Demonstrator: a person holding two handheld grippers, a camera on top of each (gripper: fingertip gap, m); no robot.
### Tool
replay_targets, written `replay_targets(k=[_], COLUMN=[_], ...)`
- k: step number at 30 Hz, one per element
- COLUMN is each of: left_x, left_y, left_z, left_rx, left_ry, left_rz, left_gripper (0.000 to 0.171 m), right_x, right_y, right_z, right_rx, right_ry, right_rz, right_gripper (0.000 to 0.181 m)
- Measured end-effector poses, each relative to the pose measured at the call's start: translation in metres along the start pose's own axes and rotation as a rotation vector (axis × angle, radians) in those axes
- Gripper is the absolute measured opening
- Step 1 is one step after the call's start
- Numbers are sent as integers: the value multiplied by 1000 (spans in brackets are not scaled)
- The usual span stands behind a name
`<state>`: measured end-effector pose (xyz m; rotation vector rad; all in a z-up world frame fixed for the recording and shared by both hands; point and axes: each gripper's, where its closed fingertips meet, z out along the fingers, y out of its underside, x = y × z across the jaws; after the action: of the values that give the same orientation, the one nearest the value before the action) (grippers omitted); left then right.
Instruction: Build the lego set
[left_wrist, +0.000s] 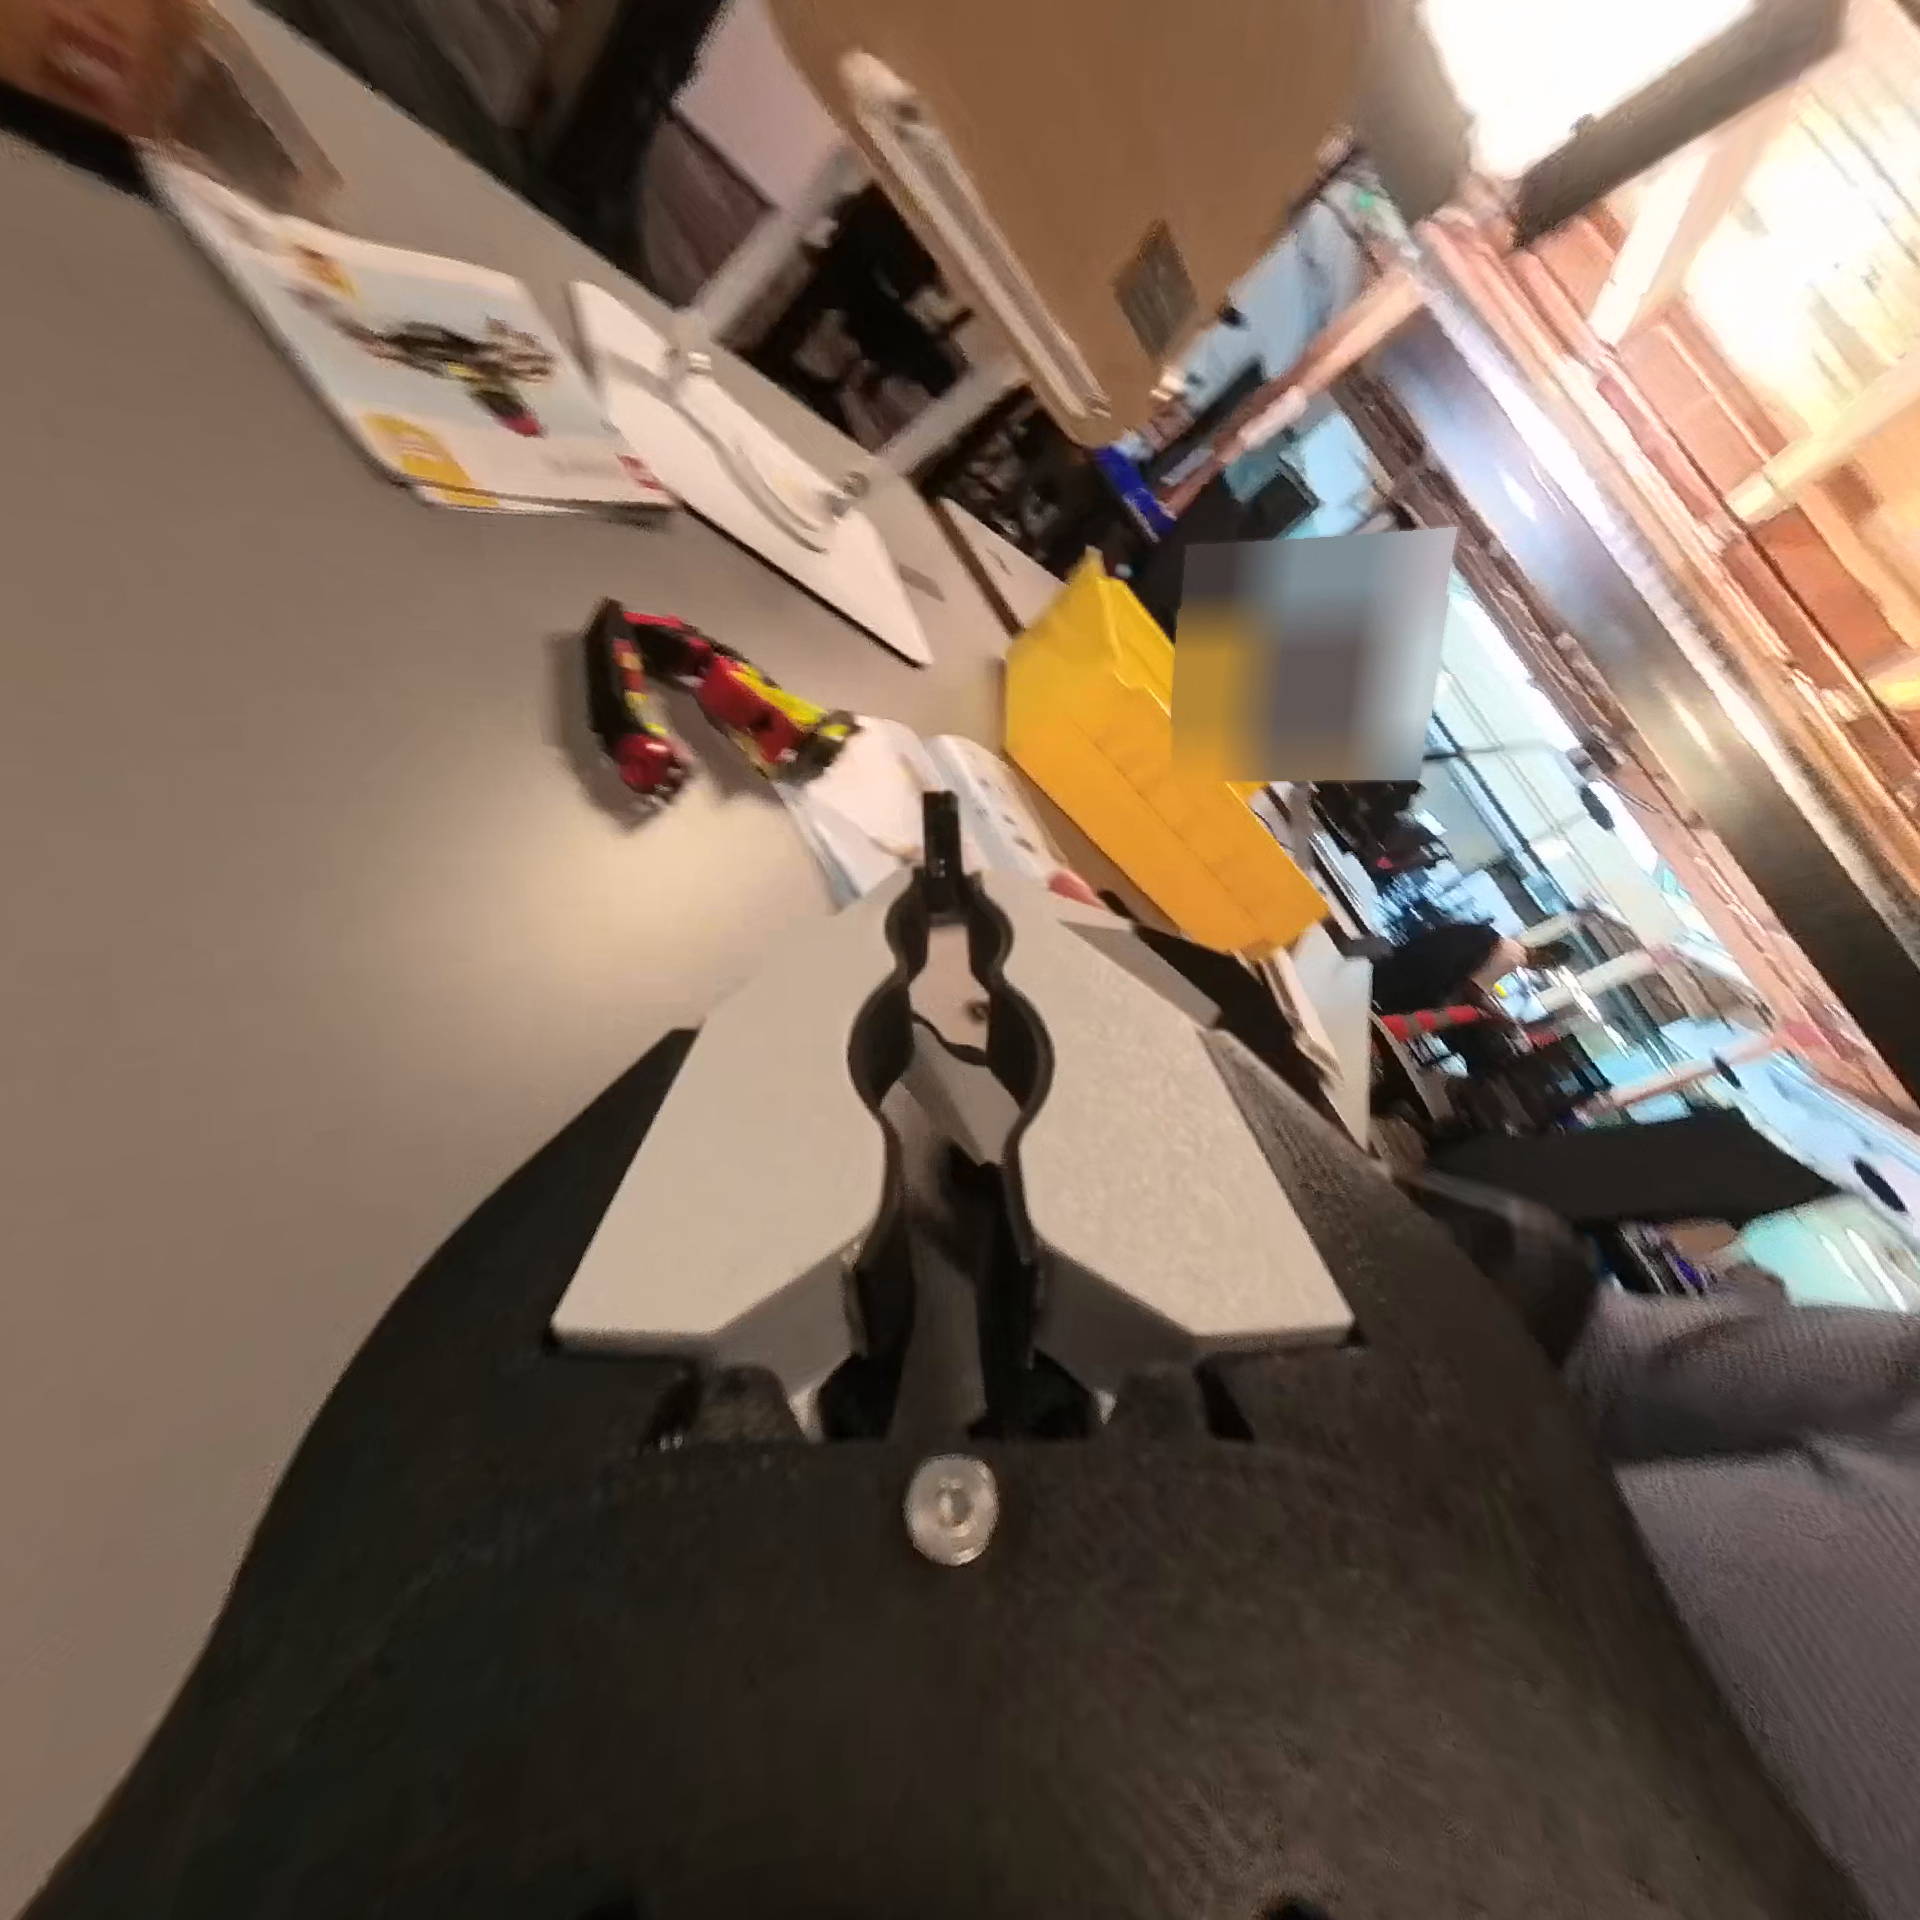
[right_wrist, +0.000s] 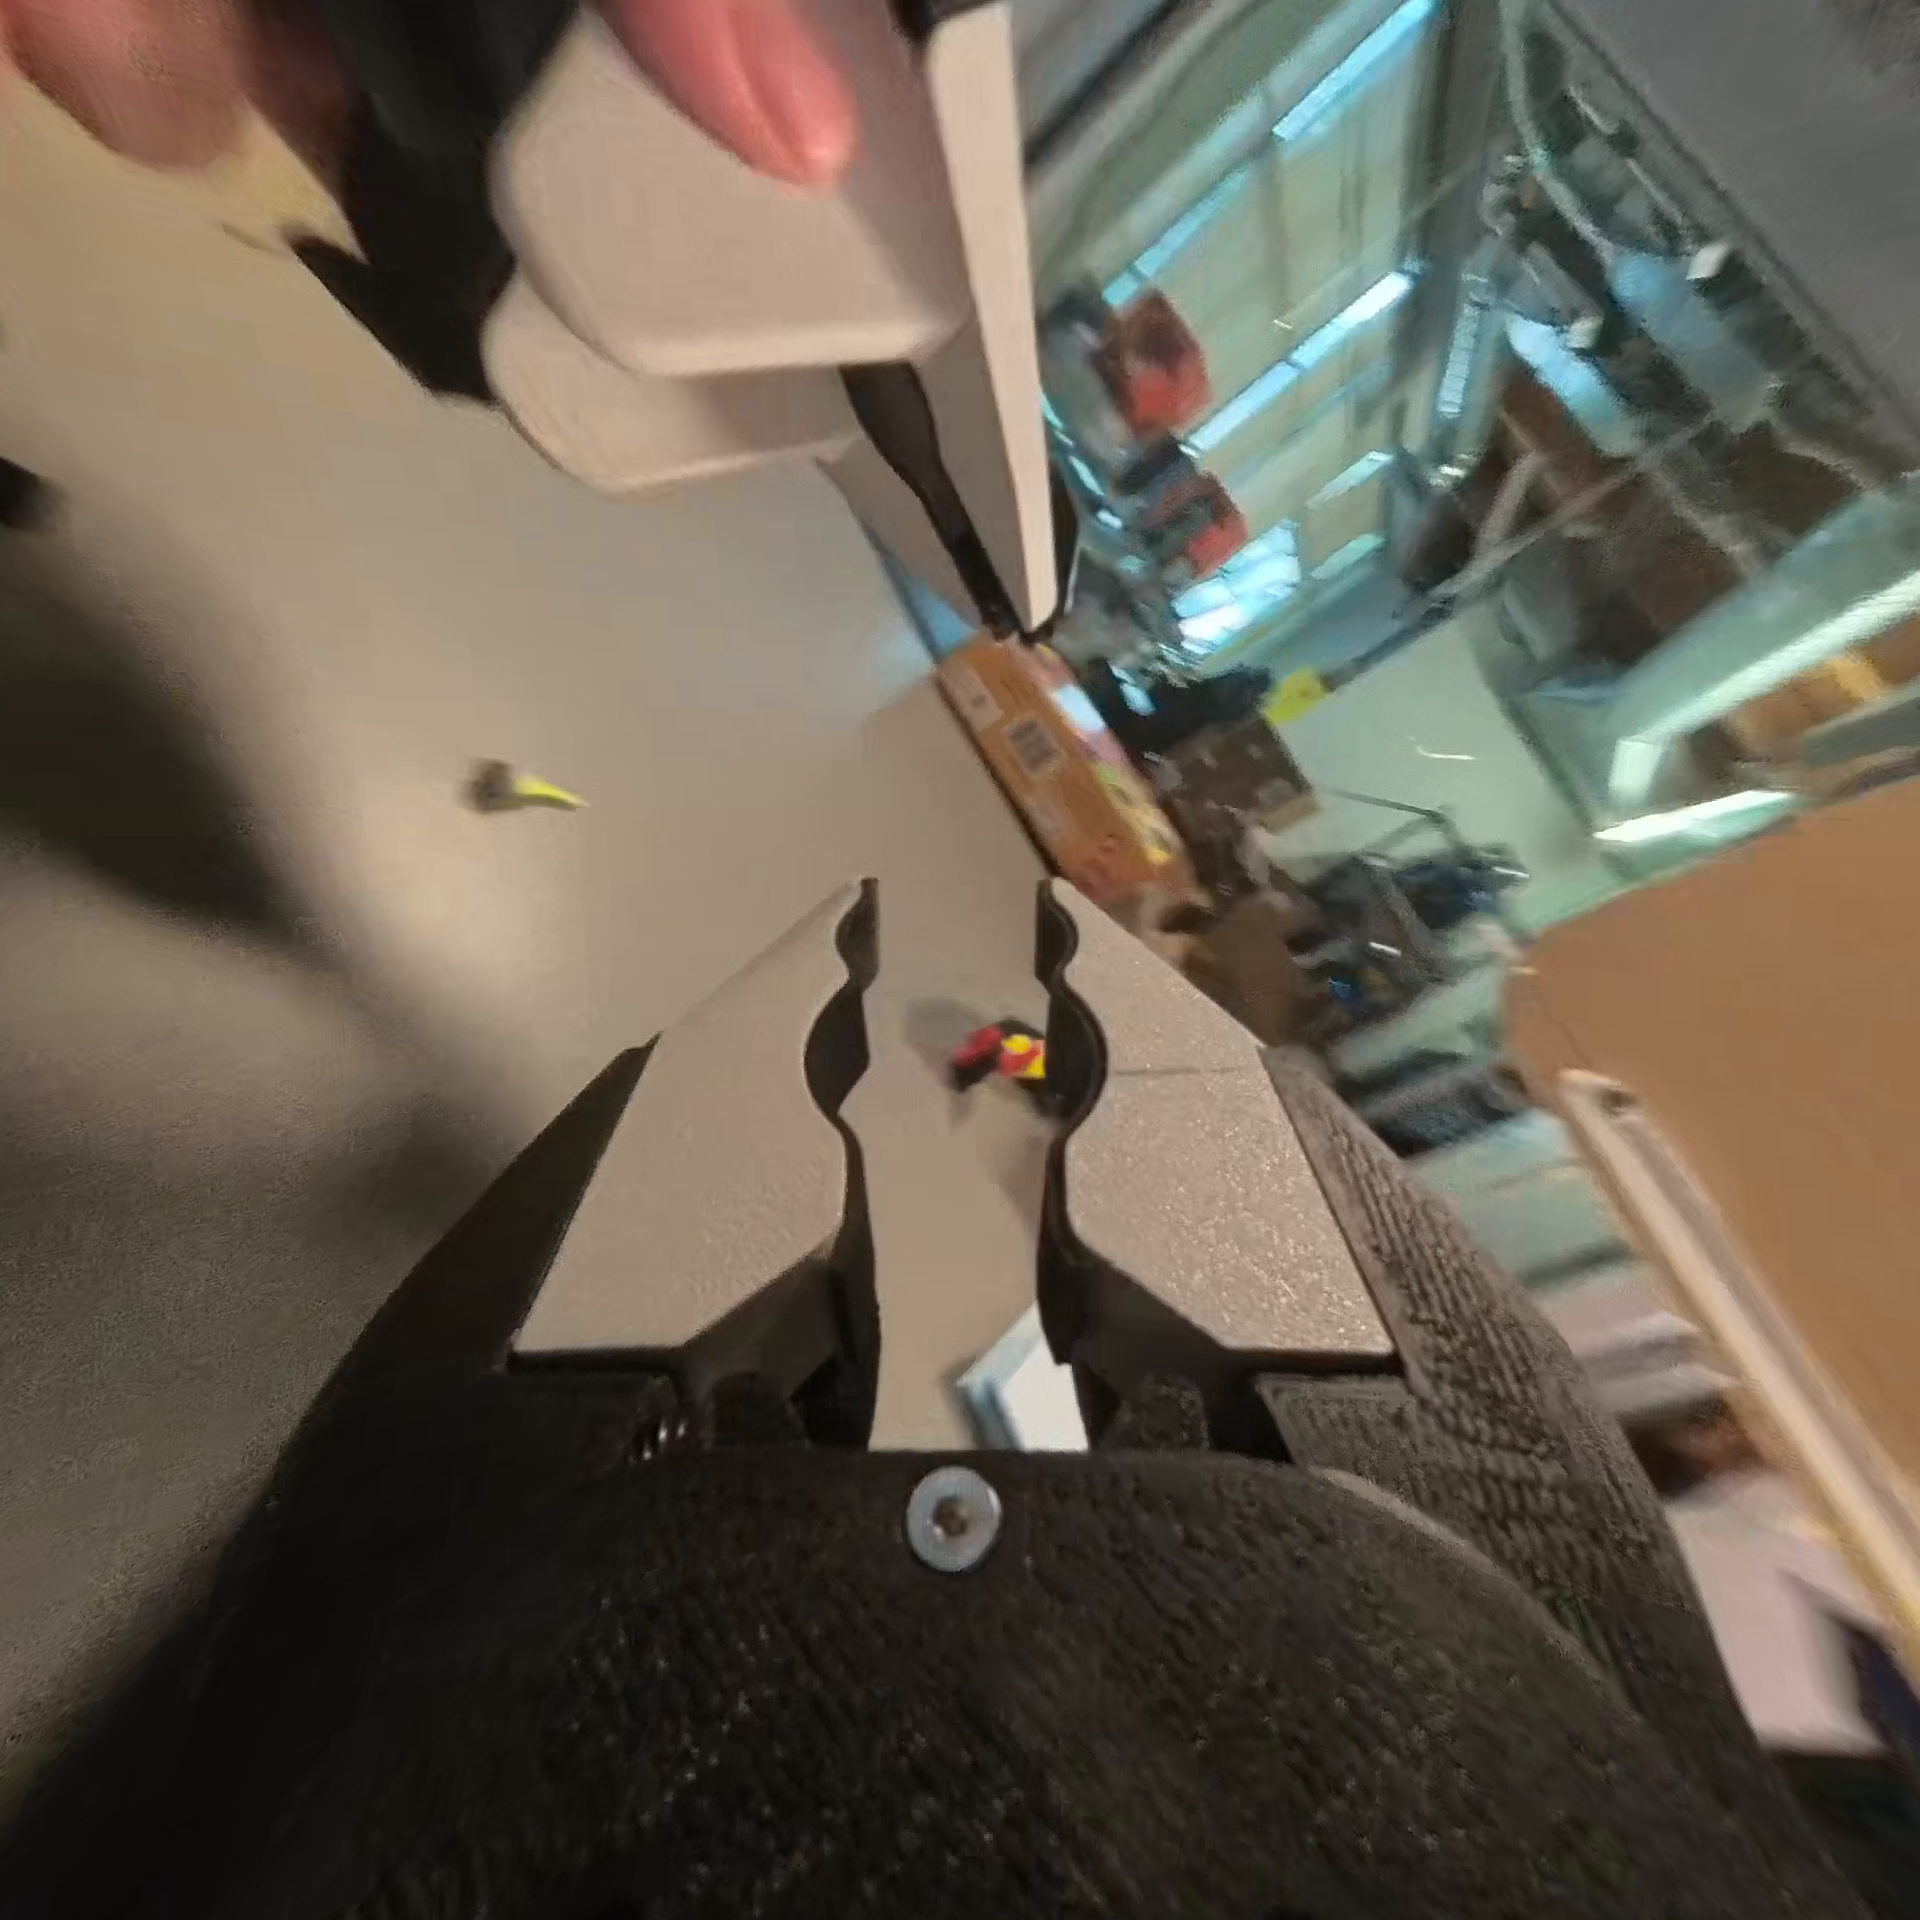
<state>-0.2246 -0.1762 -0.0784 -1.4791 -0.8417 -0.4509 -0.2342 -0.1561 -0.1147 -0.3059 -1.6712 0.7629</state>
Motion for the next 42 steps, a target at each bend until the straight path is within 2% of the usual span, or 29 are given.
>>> replay_targets(k=[3,6,8,9,15,19,22,23,24,25,27,28,31,34,37,40,42], left_x=[43,87,99,102,115,119,116,113,108,104,96,93,89,94,90,94,93], left_y=[26,51,67,75,101,106,106,103,100,96,86,81,79,81,96,94,91], left_z=[-9,-22,-24,-22,-13,-9,-5,-4,-3,-3,-6,-7,-2,3,9,8,6], left_rx=[-46,-49,-70,-86,-149,-169,-166,-151,-126,-98,-27,4,-5,64,47,127,140], left_ry=[222,479,540,542,526,519,462,421,357,286,93,-12,-230,-347,-324,-352,-370], left_rz=[168,250,286,319,473,518,542,569,627,730,1066,1259,1766,2226,2429,2498,2508], left_gripper=[6,5,4,5,5,5,6,14,33,47,56,55,55,45,33,7,6], right_x=[-3,19,33,36,11,5,7,10,14,17,21,21,17,8,2,-3,-2], right_y=[-28,-57,-70,-73,-79,-73,-67,-65,-61,-56,-49,-46,-38,-43,-51,-50,-51], right_z=[-40,-81,-105,-114,-143,-145,-144,-143,-143,-141,-142,-141,-135,-139,-143,-143,-142], right_rx=[209,386,468,486,385,330,290,282,260,219,133,84,-60,-156,-183,-207,-195], right_ry=[-242,-566,-767,-824,-947,-938,-927,-929,-945,-965,-1054,-1094,-1149,-1298,-1414,-1441,-1454], right_rz=[342,906,1184,1240,1185,1169,1173,1190,1218,1248,1333,1374,1429,1524,1584,1603,1637], right_gripper=[23,22,18,15,16,11,9,5,4,4,4,4,4,4,4,4,4])
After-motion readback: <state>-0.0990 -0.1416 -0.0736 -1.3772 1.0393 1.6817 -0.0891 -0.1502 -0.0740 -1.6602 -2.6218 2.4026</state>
